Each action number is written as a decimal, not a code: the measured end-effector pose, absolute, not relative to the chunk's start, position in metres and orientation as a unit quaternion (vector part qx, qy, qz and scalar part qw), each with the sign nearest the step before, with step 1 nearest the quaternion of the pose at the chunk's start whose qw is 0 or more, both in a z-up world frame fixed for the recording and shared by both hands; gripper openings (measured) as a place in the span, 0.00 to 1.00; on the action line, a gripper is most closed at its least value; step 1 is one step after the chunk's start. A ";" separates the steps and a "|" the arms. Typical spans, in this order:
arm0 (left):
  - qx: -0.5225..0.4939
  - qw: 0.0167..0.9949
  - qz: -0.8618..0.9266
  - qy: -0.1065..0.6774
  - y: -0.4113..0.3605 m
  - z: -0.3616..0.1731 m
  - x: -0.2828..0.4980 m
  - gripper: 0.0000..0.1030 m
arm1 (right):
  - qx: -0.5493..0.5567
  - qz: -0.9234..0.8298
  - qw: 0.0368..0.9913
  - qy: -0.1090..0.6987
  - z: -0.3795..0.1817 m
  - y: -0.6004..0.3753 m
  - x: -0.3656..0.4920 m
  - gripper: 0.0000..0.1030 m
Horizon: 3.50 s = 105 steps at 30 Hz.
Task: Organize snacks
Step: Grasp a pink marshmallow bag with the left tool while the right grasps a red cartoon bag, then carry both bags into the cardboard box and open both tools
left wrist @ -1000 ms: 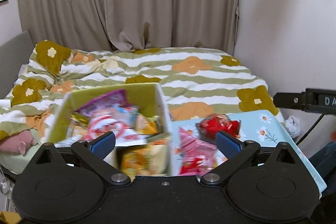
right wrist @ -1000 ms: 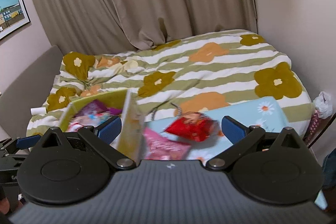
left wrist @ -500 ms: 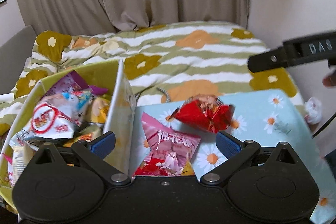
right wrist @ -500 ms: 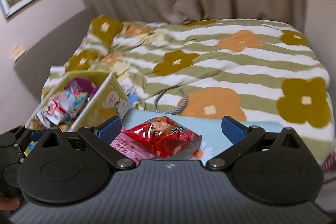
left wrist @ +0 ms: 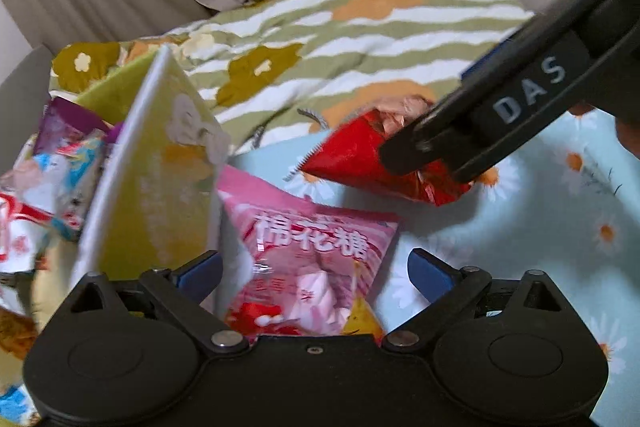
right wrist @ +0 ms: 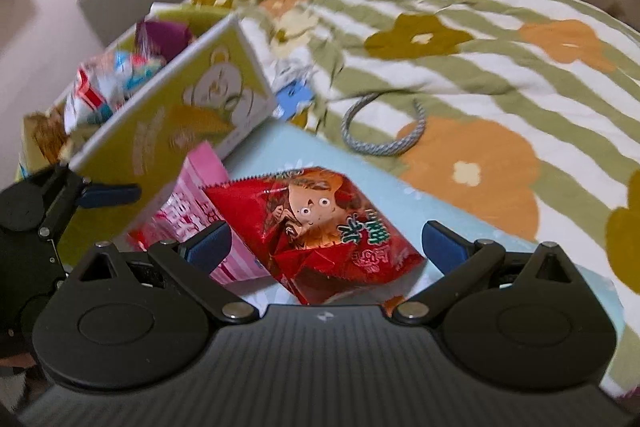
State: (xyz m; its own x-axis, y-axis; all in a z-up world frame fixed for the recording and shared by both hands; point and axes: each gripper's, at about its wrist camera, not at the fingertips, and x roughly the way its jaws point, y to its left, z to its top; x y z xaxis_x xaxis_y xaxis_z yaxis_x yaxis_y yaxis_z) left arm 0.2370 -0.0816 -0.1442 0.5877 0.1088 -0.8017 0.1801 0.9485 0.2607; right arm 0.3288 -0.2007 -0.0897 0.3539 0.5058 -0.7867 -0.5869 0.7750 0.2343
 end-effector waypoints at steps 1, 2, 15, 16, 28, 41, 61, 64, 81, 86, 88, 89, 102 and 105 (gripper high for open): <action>0.161 0.874 -0.019 0.458 -0.082 -0.149 0.239 0.96 | -0.050 0.340 0.818 0.462 -0.094 -0.197 0.331 1.00; 0.164 0.871 -0.017 0.462 -0.082 -0.153 0.241 0.95 | -0.056 0.346 0.815 0.462 -0.098 -0.194 0.333 1.00; 0.134 0.874 -0.021 0.467 -0.066 -0.163 0.247 0.71 | -0.078 0.385 0.783 0.482 -0.131 -0.167 0.350 1.00; 0.131 0.874 -0.020 0.468 -0.066 -0.162 0.246 0.71 | -0.072 0.385 0.784 0.482 -0.132 -0.168 0.350 1.00; 0.103 0.874 -0.016 0.474 -0.062 -0.161 0.233 0.70 | -0.041 0.379 0.784 0.489 -0.137 -0.175 0.342 0.86; 0.093 0.896 -0.029 0.433 -0.068 -0.122 0.206 0.70 | -0.008 0.339 0.821 0.459 -0.098 -0.199 0.301 0.75; 0.010 0.947 -0.003 0.322 0.034 0.009 0.131 0.70 | 0.015 0.281 0.887 0.367 0.035 -0.160 0.208 0.75; 0.010 0.950 -0.007 0.313 0.068 0.023 0.132 0.70 | 0.023 0.265 0.894 0.361 0.045 -0.137 0.204 0.75; 0.022 0.941 -0.066 0.331 0.221 0.032 0.214 0.71 | 0.091 0.162 0.920 0.345 0.062 0.014 0.215 0.75; 0.016 0.929 -0.097 0.357 0.228 0.016 0.253 0.71 | 0.115 0.119 0.920 0.356 0.053 0.031 0.221 0.75; 0.007 0.924 -0.108 0.367 0.230 0.010 0.265 0.74 | 0.112 0.108 0.919 0.362 0.052 0.034 0.224 0.75; 0.001 0.921 -0.114 0.372 0.231 0.007 0.270 0.82 | 0.107 0.102 0.920 0.362 0.051 0.035 0.225 0.75; -0.032 0.916 -0.098 0.387 0.249 0.002 0.240 0.97 | 0.108 0.089 0.923 0.359 0.047 0.033 0.238 0.76; -0.035 0.922 -0.083 0.376 0.252 0.008 0.230 0.97 | 0.108 0.091 0.924 0.355 0.048 0.034 0.238 0.76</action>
